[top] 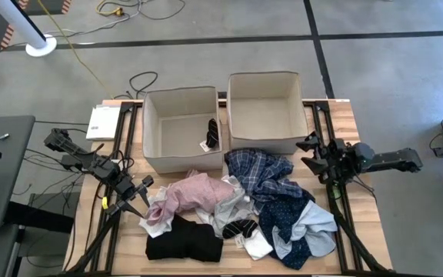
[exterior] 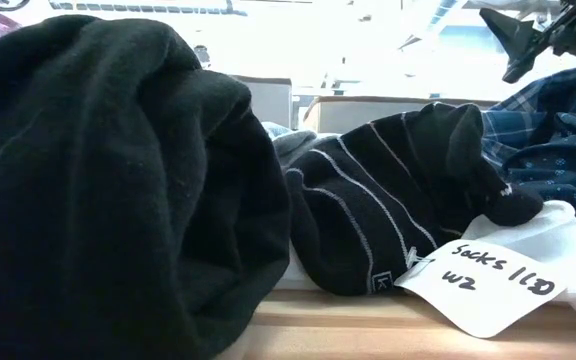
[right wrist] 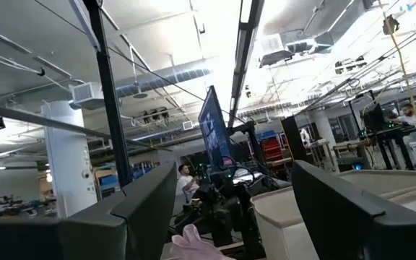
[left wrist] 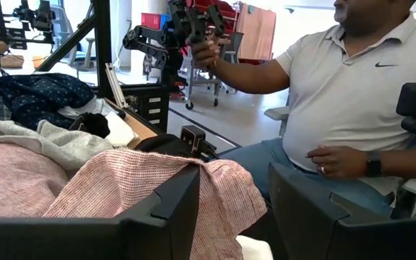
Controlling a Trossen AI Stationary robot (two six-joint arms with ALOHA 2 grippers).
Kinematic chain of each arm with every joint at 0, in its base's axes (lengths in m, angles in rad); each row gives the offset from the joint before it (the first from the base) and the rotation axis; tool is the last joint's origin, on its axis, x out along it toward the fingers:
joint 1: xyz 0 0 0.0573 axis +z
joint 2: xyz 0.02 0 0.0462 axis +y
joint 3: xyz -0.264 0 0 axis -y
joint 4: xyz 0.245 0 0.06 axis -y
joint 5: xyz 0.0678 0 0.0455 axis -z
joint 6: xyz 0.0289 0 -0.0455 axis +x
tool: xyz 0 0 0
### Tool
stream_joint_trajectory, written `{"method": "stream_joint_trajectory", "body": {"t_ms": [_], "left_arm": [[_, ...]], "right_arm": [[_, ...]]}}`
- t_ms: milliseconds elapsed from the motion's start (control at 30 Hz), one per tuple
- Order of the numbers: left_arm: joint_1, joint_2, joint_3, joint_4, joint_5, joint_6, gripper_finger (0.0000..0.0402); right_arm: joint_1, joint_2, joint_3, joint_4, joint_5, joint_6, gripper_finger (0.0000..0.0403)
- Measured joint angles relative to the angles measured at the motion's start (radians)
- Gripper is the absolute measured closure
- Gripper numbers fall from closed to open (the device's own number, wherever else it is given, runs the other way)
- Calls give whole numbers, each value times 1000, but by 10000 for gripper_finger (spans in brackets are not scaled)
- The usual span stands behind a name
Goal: Sort clothes
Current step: Put the blue pants into the right white laundry bin
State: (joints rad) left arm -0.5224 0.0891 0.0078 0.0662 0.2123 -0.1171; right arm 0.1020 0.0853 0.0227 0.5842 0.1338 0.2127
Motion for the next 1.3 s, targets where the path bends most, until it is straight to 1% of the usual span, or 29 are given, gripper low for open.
{"method": "stream_joint_trajectory", "body": {"t_ms": [133,300,400,533,633,700,800,933,1000,1167,1300], "left_arm": [[0,0,0,0,0,0,244],[0,0,0,0,0,0,244],[0,0,0,0,0,0,244],[0,0,0,0,0,0,244],[0,0,0,0,0,0,244],[0,0,0,0,0,0,244],[0,0,0,0,0,0,244],[0,0,0,0,0,0,244],[0,0,0,0,0,0,244],[0,0,0,0,0,0,244],[0,0,0,0,0,0,244]], "right_arm": [[0,0,0,12,6,-3,113],[4,1,0,91,1,-5,113],[3,20,21,101,-2,-33,113],[3,117,129,96,-4,-88,113],[6,220,272,42,-9,-150,113],[12,300,390,-50,-35,-205,113],[17,439,589,-237,-60,-253,113],[17,623,854,-552,-60,-266,113],[27,714,964,-702,-59,-266,113],[83,946,1165,-947,-59,-255,113],[129,1087,1286,-1103,-59,-218,113]]}}
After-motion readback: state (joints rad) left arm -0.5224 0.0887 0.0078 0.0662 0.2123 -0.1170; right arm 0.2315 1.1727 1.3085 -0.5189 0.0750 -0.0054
